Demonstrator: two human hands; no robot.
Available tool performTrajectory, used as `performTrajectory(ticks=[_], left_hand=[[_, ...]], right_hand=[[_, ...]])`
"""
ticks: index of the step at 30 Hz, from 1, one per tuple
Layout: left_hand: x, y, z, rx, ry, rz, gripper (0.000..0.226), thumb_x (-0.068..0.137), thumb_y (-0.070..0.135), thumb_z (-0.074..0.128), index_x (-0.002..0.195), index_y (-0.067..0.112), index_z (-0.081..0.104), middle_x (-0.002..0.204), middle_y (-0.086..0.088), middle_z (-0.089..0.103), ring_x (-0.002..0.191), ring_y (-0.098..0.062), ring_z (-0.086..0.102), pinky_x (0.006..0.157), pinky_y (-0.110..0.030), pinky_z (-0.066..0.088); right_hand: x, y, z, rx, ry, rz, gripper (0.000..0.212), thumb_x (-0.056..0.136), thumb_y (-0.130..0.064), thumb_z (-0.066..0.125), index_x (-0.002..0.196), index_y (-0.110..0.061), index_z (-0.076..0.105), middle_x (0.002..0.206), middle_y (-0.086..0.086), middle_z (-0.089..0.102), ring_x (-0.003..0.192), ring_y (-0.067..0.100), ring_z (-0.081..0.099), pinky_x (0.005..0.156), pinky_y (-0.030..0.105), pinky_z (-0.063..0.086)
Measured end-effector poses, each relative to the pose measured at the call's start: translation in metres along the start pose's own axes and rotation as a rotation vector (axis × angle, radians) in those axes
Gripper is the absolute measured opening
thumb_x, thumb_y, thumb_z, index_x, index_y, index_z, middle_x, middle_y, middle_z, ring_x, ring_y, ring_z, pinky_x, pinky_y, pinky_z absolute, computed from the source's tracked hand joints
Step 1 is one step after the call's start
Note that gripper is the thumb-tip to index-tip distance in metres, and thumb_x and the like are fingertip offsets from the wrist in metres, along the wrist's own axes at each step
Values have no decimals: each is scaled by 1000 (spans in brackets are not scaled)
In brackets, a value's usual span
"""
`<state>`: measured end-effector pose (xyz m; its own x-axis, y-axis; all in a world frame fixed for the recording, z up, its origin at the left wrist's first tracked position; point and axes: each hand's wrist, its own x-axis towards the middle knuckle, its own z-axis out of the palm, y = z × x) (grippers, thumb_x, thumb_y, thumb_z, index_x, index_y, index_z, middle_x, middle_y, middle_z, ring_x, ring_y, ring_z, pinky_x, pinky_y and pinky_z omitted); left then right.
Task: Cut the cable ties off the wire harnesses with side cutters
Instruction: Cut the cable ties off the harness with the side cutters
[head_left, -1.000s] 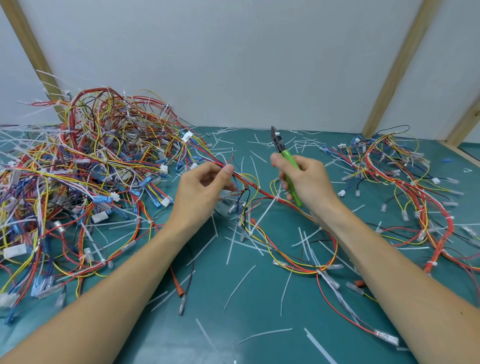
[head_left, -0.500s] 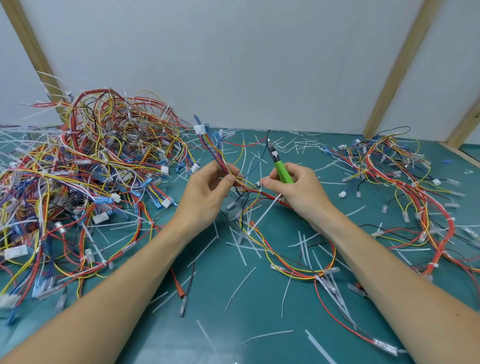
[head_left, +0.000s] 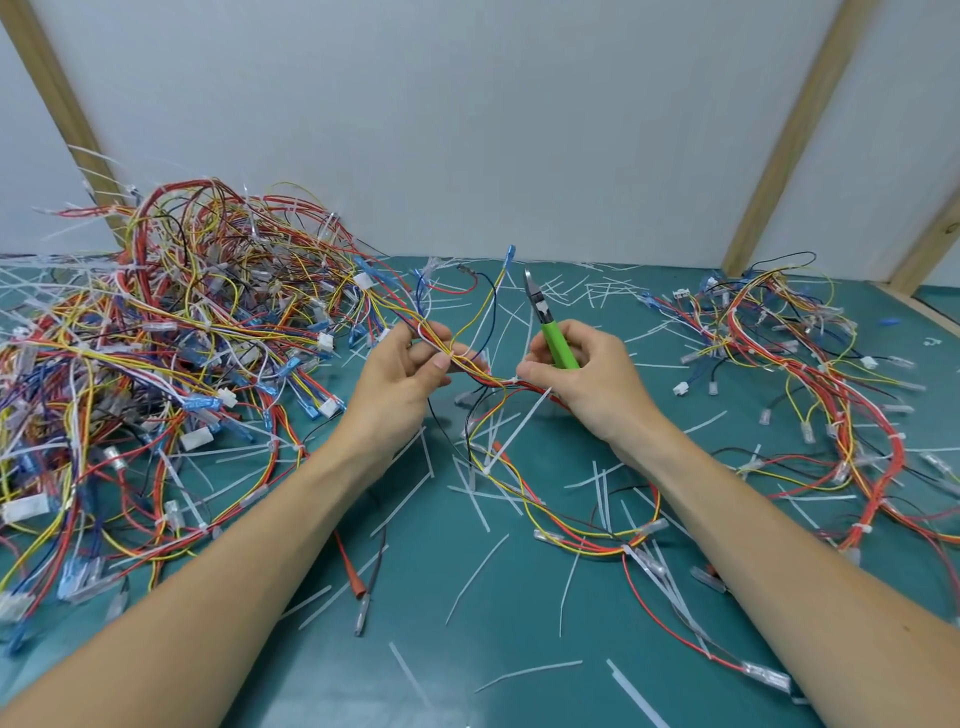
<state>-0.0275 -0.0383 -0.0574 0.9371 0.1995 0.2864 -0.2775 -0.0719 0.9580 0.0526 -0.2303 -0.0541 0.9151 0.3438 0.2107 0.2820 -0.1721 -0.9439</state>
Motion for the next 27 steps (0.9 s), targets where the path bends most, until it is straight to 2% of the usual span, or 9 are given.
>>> performTrajectory(ticks=[5,8,11,14,17,21,24,27], left_hand=[[0,2,-1,-74,0,-62,22,102,-6,45,109,14,51,91,2,73,100,-30,68,93,-43,45],[0,4,-1,-77,6,-87,22,102,-4,46,111,15,53,97,-3,72,97,-23,70,92,-43,47],[0,4,-1,-76,14,-106,20,101,-1,49,117,12,55,100,-2,75,91,-13,73,90,-39,49],[-1,4,-2,-51,12,-110,20,101,5,53,118,13,60,103,-1,77,95,-13,73,87,-32,52],[-2,1,-2,5,68,-114,16,101,9,56,114,14,64,99,-1,78,96,-13,74,79,-26,53],[-1,-2,-1,188,123,-96,10,101,17,59,95,14,66,89,1,79,84,-12,76,65,-19,52],[-2,-3,-1,425,126,-104,21,99,31,61,89,16,72,79,9,77,77,-8,74,68,-24,51],[-6,0,0,799,264,-14,23,93,46,64,81,27,71,71,18,71,75,-7,68,70,-29,47]], right_hand=[[-2,-3,1,-40,-12,-47,20,82,-4,83,91,-19,73,80,-7,74,75,2,70,75,17,54],[-2,-5,-1,-158,-15,-89,14,84,-12,83,91,-23,75,87,0,77,84,15,74,85,31,58],[-3,-5,-4,-221,-34,-111,13,87,-17,81,84,-27,73,82,-3,76,84,21,72,85,37,56],[-3,-5,-4,-225,-25,-113,12,89,-19,78,82,-25,70,77,-2,75,75,15,69,73,31,53],[-3,-7,-8,-224,-22,-103,12,90,-18,77,82,-23,70,77,-3,76,68,6,67,69,25,50],[-5,-10,-10,-209,-75,-91,14,92,-13,74,81,-20,69,77,0,77,64,10,67,62,15,48],[-5,-7,-8,-238,-29,-89,17,92,-13,74,79,-22,69,74,-1,76,64,13,67,65,26,52],[-4,-6,-5,-239,33,-63,20,91,-14,73,75,-26,68,72,-3,75,62,16,66,72,39,57]])
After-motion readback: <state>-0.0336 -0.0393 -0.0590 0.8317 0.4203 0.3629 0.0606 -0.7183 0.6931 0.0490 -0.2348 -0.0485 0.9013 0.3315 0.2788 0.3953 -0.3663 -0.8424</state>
